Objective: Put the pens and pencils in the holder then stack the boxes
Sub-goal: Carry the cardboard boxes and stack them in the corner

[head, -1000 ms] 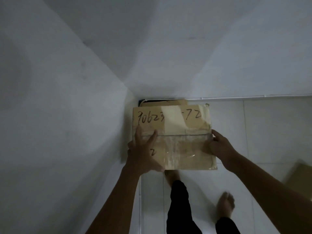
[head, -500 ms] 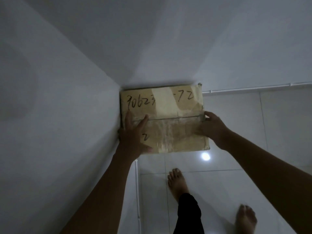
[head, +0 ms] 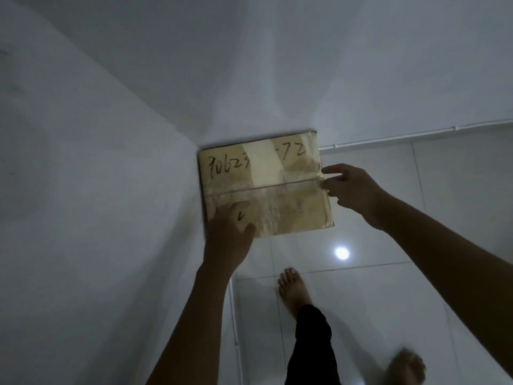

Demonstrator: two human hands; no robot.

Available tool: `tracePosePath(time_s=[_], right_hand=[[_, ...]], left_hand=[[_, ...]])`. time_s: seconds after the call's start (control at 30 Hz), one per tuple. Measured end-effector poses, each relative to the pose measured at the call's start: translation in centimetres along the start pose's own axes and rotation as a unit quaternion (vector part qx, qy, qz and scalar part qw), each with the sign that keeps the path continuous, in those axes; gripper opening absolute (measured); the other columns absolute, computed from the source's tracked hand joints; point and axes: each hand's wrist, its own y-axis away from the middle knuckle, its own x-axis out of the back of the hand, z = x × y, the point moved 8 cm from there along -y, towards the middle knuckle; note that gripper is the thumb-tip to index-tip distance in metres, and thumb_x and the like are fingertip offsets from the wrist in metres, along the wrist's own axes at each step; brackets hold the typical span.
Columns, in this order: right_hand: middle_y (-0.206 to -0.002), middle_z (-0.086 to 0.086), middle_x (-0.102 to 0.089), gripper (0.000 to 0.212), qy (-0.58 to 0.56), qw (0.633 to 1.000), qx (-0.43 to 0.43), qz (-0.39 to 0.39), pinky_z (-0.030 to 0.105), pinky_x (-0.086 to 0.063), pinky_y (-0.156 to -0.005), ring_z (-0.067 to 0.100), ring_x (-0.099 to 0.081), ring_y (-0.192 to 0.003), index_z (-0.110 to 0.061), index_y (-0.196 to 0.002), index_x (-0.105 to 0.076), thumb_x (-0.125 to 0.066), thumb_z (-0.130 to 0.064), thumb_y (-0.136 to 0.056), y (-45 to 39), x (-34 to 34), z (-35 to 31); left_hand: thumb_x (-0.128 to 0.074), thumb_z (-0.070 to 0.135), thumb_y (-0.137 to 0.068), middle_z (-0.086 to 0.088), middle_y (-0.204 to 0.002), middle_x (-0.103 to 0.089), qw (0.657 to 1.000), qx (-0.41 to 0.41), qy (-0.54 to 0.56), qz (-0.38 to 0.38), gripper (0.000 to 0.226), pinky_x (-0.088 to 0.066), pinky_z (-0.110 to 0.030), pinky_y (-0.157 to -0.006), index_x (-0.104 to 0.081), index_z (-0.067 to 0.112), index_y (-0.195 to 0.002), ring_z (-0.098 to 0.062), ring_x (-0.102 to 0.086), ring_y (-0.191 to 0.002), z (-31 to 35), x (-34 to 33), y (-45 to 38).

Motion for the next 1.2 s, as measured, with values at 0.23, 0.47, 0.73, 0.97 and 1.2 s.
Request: tracePosePath(time_s=[0.23,0.47,0.73,0.97,1.2], right_hand=[[-0.104,0.003,-0.07,0.023,-0.14,0.989,0.053,-0.014,0.041,-0.058,-0.084,0.022,-0.068,-0.095,-0.015,-0.107,-0.065,-0.056,-0.032,-0.095,12.2,4.1,-0.3],[-0.1,0.002,-0.072,0.025,-0.187,0.982,0.031,-0.011,0.042,-0.058,-0.084,0.025,-0.069,-0.096,-0.012,-0.099,-0.066,-0.057,-0.034,-0.093,27.2,11.4,6.8],[-0.102,0.006,-0.07,0.03,-0.221,0.972,0.076,0.037,0.042,-0.058,-0.084,0.028,-0.068,-0.094,-0.008,-0.101,-0.063,-0.053,-0.036,-0.095,44.0,25.1,12.2],[-0.1,0.006,-0.07,0.027,-0.28,0.951,0.084,0.1,0.038,-0.058,-0.079,0.027,-0.068,-0.091,-0.011,-0.1,-0.064,-0.054,-0.036,-0.094,55.5,34.8,22.8],[-0.102,0.009,-0.07,0.022,-0.372,0.91,0.01,0.181,0.039,-0.056,-0.077,0.026,-0.066,-0.086,-0.014,-0.092,-0.064,-0.058,-0.034,-0.092,61.0,40.8,35.3]], left_hand=[[-0.064,0.024,-0.092,0.007,-0.097,-0.066,0.932,0.142,0.334,-0.003,0.025,-0.051,-0.03,-0.079,-0.068,0.031,-0.116,-0.009,-0.062,-0.088,6.1,0.1,9.1],[-0.061,0.027,-0.095,0.012,-0.096,-0.066,0.919,0.115,0.373,-0.049,0.018,-0.05,-0.026,-0.077,-0.068,0.035,-0.11,-0.011,-0.064,-0.093,17.9,-1.4,23.4],[-0.062,0.032,-0.094,0.013,-0.11,-0.067,0.959,0.004,0.271,-0.088,0.019,-0.052,-0.03,-0.085,-0.067,0.042,-0.11,-0.009,-0.066,-0.098,31.9,-4.3,39.9],[-0.062,0.035,-0.094,0.014,-0.108,-0.066,0.966,-0.092,0.196,-0.139,0.016,-0.055,-0.029,-0.082,-0.066,0.043,-0.107,-0.009,-0.065,-0.096,43.5,-11.4,51.0],[-0.064,0.028,-0.093,0.013,-0.106,-0.066,0.95,-0.165,0.113,-0.239,0.017,-0.048,-0.014,-0.061,-0.067,0.039,-0.105,-0.005,-0.062,-0.077,52.2,-21.2,57.8]])
